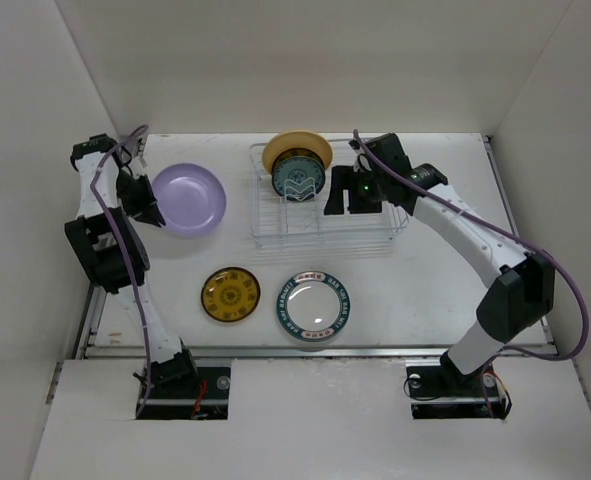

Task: Unload the plates from the dish rack

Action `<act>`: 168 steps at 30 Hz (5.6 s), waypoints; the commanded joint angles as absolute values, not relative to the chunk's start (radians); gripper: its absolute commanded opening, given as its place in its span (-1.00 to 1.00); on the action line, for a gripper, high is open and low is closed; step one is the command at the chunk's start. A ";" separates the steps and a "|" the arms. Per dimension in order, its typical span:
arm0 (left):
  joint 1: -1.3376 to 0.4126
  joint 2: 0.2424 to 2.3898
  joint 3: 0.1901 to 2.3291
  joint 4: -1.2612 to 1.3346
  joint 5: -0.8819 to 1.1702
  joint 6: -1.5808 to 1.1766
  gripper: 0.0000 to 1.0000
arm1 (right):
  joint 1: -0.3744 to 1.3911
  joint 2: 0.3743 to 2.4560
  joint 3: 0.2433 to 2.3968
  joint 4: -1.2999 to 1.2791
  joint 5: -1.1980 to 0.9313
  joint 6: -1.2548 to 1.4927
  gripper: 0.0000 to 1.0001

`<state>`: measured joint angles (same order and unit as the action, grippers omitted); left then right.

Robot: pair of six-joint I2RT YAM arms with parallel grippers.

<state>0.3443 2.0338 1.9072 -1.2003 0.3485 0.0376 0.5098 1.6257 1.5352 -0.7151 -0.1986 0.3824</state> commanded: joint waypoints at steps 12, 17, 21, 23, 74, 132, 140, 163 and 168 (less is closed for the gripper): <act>0.374 2.198 1.871 -1.304 0.382 0.078 -1.00 | 0.508 1.695 1.554 -0.589 -0.137 0.391 0.56; 0.374 2.207 1.881 -1.315 0.339 0.078 -0.59 | 0.508 1.837 1.702 -0.575 -0.068 0.339 0.56; 0.374 2.207 1.870 -1.315 0.327 0.078 -0.14 | 0.508 1.986 1.873 -0.575 -0.005 0.299 0.62; 0.374 2.188 1.859 -1.315 0.318 0.078 -0.03 | 0.508 2.057 1.951 -0.552 0.020 0.288 0.67; -0.175 2.120 2.216 -1.456 0.265 0.170 0.19 | 0.508 2.082 1.940 -0.192 0.176 -0.112 -1.00; 0.124 1.437 1.755 -1.206 -0.017 0.046 0.40 | 1.002 2.094 1.815 -0.709 -0.104 0.291 0.34; 0.124 1.401 1.720 -1.166 -0.017 0.080 0.43 | 1.023 1.922 1.806 -0.747 -0.042 0.311 0.39; 0.072 1.604 1.995 -1.285 0.130 0.143 0.48 | 0.709 1.626 1.822 -0.778 0.287 0.413 0.70; 0.041 1.678 2.091 -1.330 0.175 0.143 0.51 | 0.579 1.695 1.858 -0.769 0.209 0.373 0.70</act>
<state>0.0563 1.6650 2.0388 -1.2770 0.1390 0.1246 0.6254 1.6672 1.8053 -0.7799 0.2516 0.3954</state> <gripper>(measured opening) 0.753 0.850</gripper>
